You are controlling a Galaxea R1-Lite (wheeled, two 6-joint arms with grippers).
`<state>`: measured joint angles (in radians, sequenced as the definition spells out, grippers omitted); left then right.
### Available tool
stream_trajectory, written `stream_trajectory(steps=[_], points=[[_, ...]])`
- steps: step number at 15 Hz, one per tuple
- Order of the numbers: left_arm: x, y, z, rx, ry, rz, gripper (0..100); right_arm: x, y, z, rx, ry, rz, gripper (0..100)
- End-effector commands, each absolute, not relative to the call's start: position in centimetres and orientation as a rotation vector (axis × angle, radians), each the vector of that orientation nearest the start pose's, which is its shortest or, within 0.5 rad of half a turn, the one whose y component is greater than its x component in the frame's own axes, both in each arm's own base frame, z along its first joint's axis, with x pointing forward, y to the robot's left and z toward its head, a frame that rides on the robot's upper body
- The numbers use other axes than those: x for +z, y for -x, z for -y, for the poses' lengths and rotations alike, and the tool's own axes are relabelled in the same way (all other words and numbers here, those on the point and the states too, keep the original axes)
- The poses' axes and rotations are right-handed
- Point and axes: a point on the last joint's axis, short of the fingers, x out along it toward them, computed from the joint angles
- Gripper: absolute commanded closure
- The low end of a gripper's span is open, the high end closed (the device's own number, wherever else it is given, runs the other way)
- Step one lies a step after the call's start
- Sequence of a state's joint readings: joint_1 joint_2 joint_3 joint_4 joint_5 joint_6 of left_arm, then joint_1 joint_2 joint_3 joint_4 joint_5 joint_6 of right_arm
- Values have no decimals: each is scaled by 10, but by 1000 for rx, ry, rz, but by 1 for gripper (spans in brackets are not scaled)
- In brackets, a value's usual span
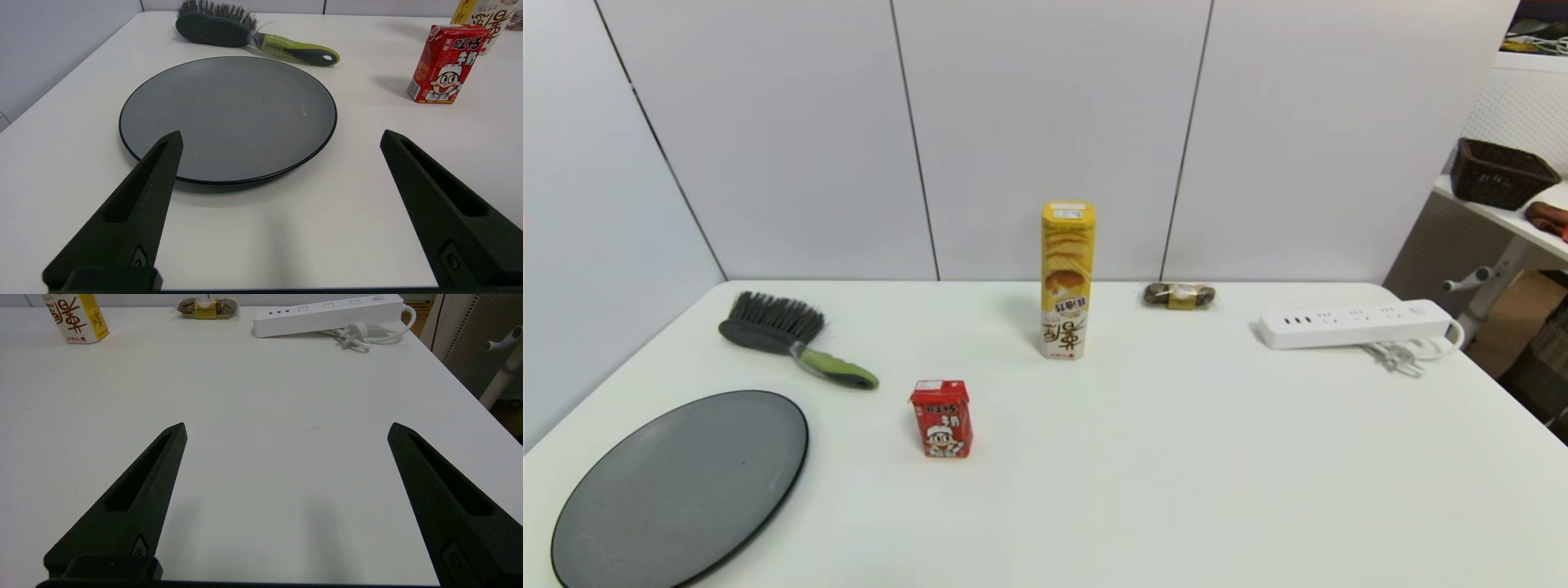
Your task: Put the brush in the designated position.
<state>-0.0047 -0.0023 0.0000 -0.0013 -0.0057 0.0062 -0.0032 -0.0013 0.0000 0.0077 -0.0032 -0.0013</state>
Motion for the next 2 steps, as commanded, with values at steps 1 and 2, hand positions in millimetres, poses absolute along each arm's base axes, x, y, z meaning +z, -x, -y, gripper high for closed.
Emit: stream_trajectory(steps=[1,2], points=[[76,23,0,-11,-6,2,0,74,23,0,-6,2,-9,0],[76,23,0,-11,-6,2,0,74,23,0,-6,2,-9,0]])
